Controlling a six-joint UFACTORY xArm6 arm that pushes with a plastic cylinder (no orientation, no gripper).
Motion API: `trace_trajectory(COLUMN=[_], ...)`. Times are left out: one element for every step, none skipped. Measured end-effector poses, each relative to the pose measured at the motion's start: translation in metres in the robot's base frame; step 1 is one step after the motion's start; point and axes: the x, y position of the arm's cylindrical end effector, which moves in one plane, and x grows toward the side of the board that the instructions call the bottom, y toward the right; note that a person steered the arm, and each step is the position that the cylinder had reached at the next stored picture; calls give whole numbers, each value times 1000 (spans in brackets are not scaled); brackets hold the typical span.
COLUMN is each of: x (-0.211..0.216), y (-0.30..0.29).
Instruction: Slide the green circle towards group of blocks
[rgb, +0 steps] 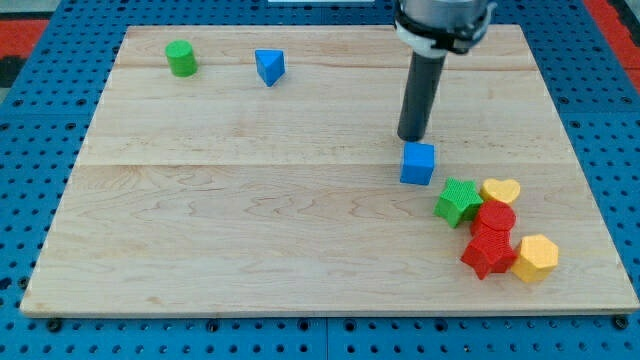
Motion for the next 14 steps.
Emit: trace_trajectory(x=[47, 86, 75, 57, 100, 106, 70, 43, 5, -33, -70, -102, -137, -121], y=[-5, 29, 30, -19, -27, -39, -102, -204, -310, -404, -400, -387, -396, -327])
